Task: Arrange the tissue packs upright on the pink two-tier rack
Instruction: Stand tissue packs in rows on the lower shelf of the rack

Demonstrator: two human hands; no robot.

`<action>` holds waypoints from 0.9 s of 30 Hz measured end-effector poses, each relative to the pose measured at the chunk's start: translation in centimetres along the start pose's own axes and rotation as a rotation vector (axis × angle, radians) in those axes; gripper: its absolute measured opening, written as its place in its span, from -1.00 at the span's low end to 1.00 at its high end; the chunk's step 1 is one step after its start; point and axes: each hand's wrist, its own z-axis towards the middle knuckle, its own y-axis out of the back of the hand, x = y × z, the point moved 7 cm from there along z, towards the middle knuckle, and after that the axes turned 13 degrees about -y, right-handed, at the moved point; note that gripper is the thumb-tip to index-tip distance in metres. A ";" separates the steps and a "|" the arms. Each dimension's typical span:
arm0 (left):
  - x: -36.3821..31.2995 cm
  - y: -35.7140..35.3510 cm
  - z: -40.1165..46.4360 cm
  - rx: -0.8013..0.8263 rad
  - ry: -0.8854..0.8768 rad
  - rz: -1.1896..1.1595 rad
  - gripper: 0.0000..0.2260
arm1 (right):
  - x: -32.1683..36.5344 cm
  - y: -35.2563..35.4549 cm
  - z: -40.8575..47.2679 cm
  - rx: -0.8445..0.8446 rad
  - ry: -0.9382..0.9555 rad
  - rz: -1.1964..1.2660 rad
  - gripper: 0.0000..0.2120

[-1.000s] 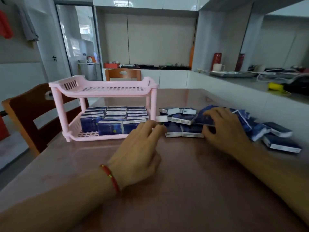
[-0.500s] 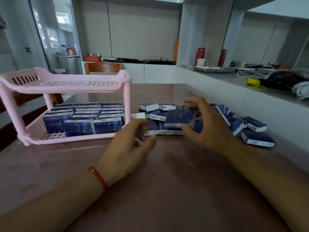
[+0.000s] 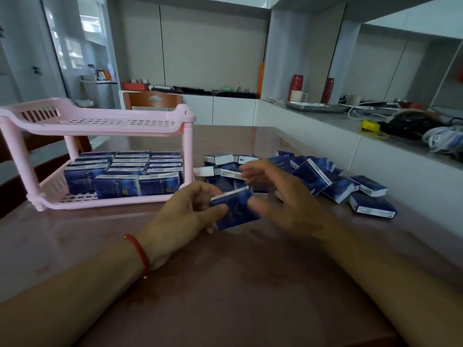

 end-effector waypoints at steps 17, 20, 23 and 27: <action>-1.7 2.4 -0.2 -0.160 -0.128 0.189 -0.77 | -3.7 4.8 0.6 -0.229 -0.171 -0.015 -0.71; -1.3 2.2 0.1 -0.096 -0.139 0.304 -0.61 | -1.5 0.0 0.7 0.002 -0.190 0.093 -0.70; -1.0 1.8 0.4 -0.019 -0.166 0.234 -0.52 | -1.0 -1.8 0.6 0.003 -0.190 -0.038 -0.61; 0.0 1.7 0.7 0.094 -0.159 0.311 -0.52 | -1.5 -2.4 0.4 -0.104 -0.188 -0.116 -0.34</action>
